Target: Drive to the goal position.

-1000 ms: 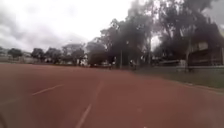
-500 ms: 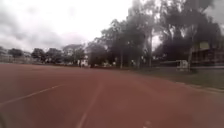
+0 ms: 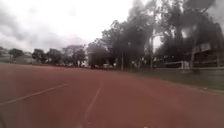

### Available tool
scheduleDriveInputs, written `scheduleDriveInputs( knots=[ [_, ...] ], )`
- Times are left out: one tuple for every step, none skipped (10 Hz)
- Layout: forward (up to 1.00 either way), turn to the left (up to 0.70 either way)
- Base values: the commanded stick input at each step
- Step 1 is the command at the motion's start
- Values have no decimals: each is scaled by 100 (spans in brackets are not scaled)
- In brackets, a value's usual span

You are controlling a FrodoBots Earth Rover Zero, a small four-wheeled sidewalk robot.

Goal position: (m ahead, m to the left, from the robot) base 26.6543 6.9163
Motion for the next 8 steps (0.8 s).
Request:
scheduleDriveInputs(
  knots=[
    [67,0],
    [67,0],
    [67,0],
    [67,0],
    [67,0],
    [67,0],
    [67,0],
    [67,0]
  ],
)
